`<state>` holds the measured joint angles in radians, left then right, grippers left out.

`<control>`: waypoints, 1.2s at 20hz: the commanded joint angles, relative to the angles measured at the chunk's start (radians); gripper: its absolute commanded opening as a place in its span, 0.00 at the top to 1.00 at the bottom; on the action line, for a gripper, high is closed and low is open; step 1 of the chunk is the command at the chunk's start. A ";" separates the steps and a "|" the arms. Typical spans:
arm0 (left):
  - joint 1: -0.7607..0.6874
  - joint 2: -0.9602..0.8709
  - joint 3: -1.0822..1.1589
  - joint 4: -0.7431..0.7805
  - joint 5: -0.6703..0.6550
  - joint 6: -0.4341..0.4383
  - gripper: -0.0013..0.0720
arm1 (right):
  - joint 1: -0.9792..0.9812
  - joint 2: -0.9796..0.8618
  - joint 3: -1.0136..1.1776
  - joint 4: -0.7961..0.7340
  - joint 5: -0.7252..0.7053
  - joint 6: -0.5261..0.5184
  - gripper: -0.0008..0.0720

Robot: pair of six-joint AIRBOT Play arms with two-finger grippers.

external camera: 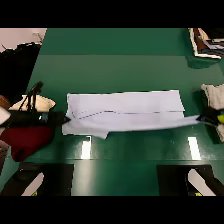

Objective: Fold the shirts.

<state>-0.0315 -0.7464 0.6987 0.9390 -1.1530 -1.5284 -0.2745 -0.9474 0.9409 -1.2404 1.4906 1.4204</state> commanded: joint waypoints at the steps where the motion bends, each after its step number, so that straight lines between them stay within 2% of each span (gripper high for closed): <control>1: 0.000 -0.299 0.161 -0.004 0.159 0.073 0.95 | 0.045 -0.235 0.173 0.056 -0.099 0.001 0.97; 5: 0.000 -0.550 0.360 -0.004 0.170 0.123 0.95 | 0.114 -0.476 0.358 0.072 -0.156 0.004 0.97; 7: 0.000 -0.605 0.421 -0.004 0.206 0.123 0.95 | 0.131 -0.570 0.439 0.072 -0.155 0.005 0.97; 8: 0.000 -0.614 0.436 -0.004 0.235 0.122 0.95 | 0.131 -0.611 0.476 0.083 -0.151 0.003 0.93; 9: 0.000 -0.616 0.446 -0.004 0.259 0.122 0.82 | 0.129 -0.647 0.511 0.116 -0.147 0.003 0.63; 10: 0.000 -0.616 0.455 -0.005 0.271 0.118 0.33 | 0.117 -0.677 0.542 0.154 -0.138 0.002 0.45; 11: 0.000 -0.615 0.465 -0.006 0.268 0.104 0.06 | 0.103 -0.703 0.569 0.196 -0.118 -0.012 0.44; 13: 0.000 -0.613 0.488 -0.006 0.208 0.092 0.10 | 0.068 -0.729 0.598 0.227 -0.061 -0.073 0.44; 14: 0.000 -0.613 0.494 -0.018 0.171 0.093 0.38 | 0.051 -0.729 0.594 0.219 -0.041 -0.109 0.44; 15: 0.000 -0.613 0.494 -0.041 0.137 0.097 0.77 | 0.029 -0.729 0.586 0.220 -0.018 -0.136 0.44; 16: 0.000 -0.613 0.494 -0.059 0.114 0.104 0.94 | 0.004 -0.729 0.568 0.220 -0.005 -0.153 0.44; 17: 0.000 -0.614 0.494 -0.078 0.101 0.118 0.94 | -0.025 -0.729 0.541 0.220 -0.003 -0.158 0.43; 18: 0.000 -0.614 0.494 -0.097 0.092 0.124 0.94 | -0.051 -0.729 0.508 0.221 -0.009 -0.158 0.31; 19: 0.000 -0.614 0.494 -0.115 0.086 0.124 0.94 | -0.076 -0.729 0.468 0.221 -0.026 -0.158 0.23; 24: -0.098 -0.619 0.494 -0.130 0.145 0.128 0.95 | -0.134 -0.745 0.315 0.257 -0.098 -0.261 0.23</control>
<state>-0.0742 -1.3621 1.1912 0.8242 -1.0397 -1.4078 -0.3786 -1.6791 1.3281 -1.0145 1.4181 1.2304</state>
